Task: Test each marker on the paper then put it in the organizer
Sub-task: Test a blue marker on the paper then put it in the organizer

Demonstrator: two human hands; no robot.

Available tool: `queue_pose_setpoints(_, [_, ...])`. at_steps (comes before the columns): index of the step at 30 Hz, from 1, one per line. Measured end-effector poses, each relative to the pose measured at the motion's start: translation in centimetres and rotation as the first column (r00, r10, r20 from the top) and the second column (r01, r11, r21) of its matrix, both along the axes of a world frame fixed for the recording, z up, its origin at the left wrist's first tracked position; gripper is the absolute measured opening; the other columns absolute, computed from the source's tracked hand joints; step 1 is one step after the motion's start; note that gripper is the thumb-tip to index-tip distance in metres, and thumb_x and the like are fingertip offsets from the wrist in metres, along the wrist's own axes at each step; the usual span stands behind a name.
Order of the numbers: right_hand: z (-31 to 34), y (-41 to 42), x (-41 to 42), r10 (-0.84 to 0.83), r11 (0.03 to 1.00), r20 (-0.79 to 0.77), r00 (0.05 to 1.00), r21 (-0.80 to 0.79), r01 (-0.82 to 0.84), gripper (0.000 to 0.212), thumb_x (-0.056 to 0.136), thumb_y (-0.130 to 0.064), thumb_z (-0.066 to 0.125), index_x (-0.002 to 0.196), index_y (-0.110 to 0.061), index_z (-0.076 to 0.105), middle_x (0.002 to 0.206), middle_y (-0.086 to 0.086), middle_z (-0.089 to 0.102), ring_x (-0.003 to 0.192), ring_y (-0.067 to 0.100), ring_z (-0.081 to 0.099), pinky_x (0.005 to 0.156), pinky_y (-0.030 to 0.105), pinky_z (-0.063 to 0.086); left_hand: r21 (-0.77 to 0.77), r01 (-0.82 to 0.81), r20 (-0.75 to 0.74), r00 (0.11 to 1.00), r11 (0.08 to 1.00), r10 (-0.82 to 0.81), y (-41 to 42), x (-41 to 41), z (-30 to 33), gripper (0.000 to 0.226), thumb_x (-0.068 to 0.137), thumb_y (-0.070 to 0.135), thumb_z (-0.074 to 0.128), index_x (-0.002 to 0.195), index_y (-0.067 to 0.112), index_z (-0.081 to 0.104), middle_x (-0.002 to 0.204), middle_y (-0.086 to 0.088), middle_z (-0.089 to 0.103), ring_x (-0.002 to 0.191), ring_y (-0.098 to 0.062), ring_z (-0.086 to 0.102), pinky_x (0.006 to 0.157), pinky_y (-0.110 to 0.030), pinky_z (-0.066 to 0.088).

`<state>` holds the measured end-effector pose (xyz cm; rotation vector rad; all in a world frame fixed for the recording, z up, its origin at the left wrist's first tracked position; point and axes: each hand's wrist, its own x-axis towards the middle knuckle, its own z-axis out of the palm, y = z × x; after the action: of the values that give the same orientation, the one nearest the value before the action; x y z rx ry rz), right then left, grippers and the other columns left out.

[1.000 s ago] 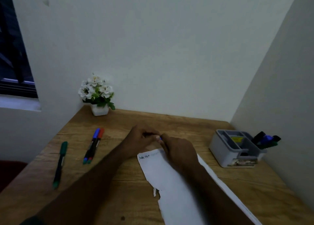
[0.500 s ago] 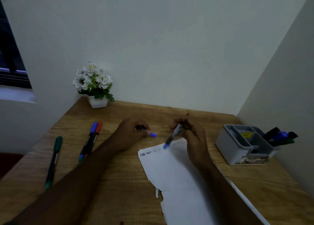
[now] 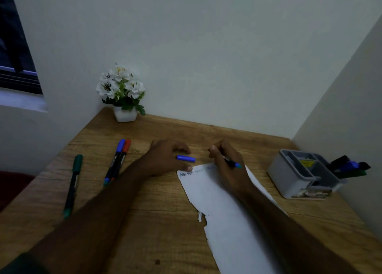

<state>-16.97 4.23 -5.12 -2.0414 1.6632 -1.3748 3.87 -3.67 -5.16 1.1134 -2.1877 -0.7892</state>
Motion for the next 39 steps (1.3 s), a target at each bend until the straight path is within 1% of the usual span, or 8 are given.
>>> queue_pose_setpoints(3, [1.0, 0.8, 0.8, 0.104, 0.992, -0.067, 0.992, -0.071, -0.109, 0.011, 0.092, -0.008, 0.067, 0.083, -0.011, 0.061, 0.072, -0.002, 0.062, 0.065, 0.016, 0.06, 0.058, 0.032, 0.047, 0.003, 0.01, 0.021, 1.0, 1.0, -0.01, -0.1, -0.1, -0.1, 0.047, 0.061, 0.05, 0.085, 0.103, 0.035, 0.07, 0.121, 0.017, 0.062, 0.12, -0.01, 0.051, 0.113, -0.049, 0.029])
queue_pose_setpoints(5, [1.7, 1.1, 2.4, 0.156, 0.988, -0.001, 0.988, -0.004, -0.156, 0.011, 0.084, -0.003, 0.07, 0.077, -0.008, 0.064, 0.069, 0.0, 0.062, 0.064, 0.015, 0.06, 0.058, 0.029, 0.047, 0.002, 0.01, 0.02, 1.0, 1.0, -0.01, -0.1, -0.2, -0.1, 0.049, 0.058, 0.055, 0.081, 0.101, 0.035, 0.071, 0.119, 0.016, 0.063, 0.12, -0.011, 0.052, 0.111, -0.049, 0.03])
queue_pose_setpoints(8, [1.5, 1.5, 5.1, 0.065, 0.981, 0.124, 0.99, 0.175, -0.086, 0.015, 0.08, 0.002, 0.072, 0.066, 0.001, 0.067, 0.064, -0.001, 0.06, 0.063, 0.008, 0.056, 0.063, 0.022, 0.044, -0.005, 0.027, -0.037, 0.999, 1.0, -0.028, -0.4, -0.2, -0.4, 0.043, 0.063, 0.047, 0.08, 0.101, 0.028, 0.073, 0.117, 0.012, 0.065, 0.115, -0.012, 0.057, 0.107, -0.049, 0.037])
queue_pose_setpoints(13, [1.6, 2.5, 5.8, 0.0, 0.965, 0.243, 0.97, 0.253, -0.063, 0.027, 0.086, -0.006, 0.072, 0.061, -0.001, 0.061, 0.064, 0.012, 0.059, 0.061, 0.008, 0.051, 0.06, 0.018, 0.04, 0.069, 0.064, -0.083, 0.995, 0.996, -0.058, -1.1, 0.0, -0.6, 0.048, 0.062, 0.034, 0.086, 0.108, 0.024, 0.072, 0.126, 0.008, 0.064, 0.114, -0.008, 0.057, 0.096, -0.027, 0.045])
queue_pose_setpoints(18, [1.0, 2.6, 6.5, -0.083, 0.948, 0.226, 0.971, 0.317, 0.007, 0.029, 0.081, -0.03, 0.073, 0.061, -0.021, 0.054, 0.064, -0.003, 0.055, 0.066, 0.008, 0.05, 0.067, 0.023, 0.036, 0.136, 0.161, -0.025, 0.987, 0.978, -0.159, -1.5, 0.7, -0.2, 0.054, 0.065, 0.03, 0.087, 0.116, 0.027, 0.069, 0.135, 0.013, 0.054, 0.123, -0.004, 0.047, 0.087, -0.012, 0.034])
queue_pose_setpoints(26, [1.5, 2.5, 6.6, -0.037, 0.944, 0.185, 0.982, 0.328, -0.027, 0.034, 0.084, -0.009, 0.07, 0.055, -0.018, 0.055, 0.056, -0.005, 0.053, 0.059, 0.007, 0.049, 0.062, 0.024, 0.038, 0.219, 0.295, 0.094, 0.942, 0.93, -0.322, -2.1, 1.3, 0.8, 0.053, 0.078, 0.024, 0.078, 0.128, 0.031, 0.061, 0.154, 0.01, 0.036, 0.142, -0.009, 0.03, 0.113, -0.029, 0.024])
queue_pose_setpoints(31, [1.6, 2.6, 7.0, -0.048, 0.946, 0.183, 0.982, 0.325, -0.014, 0.029, 0.085, -0.009, 0.067, 0.058, -0.012, 0.056, 0.059, 0.002, 0.054, 0.063, 0.016, 0.05, 0.065, 0.032, 0.038, 0.218, 0.306, 0.087, 0.94, 0.927, -0.331, -2.4, 1.5, 0.5, 0.052, 0.079, 0.022, 0.078, 0.127, 0.03, 0.062, 0.153, 0.01, 0.037, 0.141, -0.009, 0.031, 0.11, -0.027, 0.022])
queue_pose_setpoints(39, [1.7, 2.8, 7.3, -0.059, 0.947, 0.158, 0.986, 0.32, 0.005, 0.03, 0.086, -0.006, 0.066, 0.058, -0.011, 0.055, 0.059, -0.001, 0.053, 0.06, 0.007, 0.048, 0.063, 0.018, 0.037, 0.219, 0.296, 0.069, 0.946, 0.93, -0.317, -2.7, 1.3, 0.0, 0.054, 0.076, 0.023, 0.08, 0.127, 0.032, 0.062, 0.153, 0.009, 0.038, 0.142, -0.01, 0.031, 0.115, -0.031, 0.024])
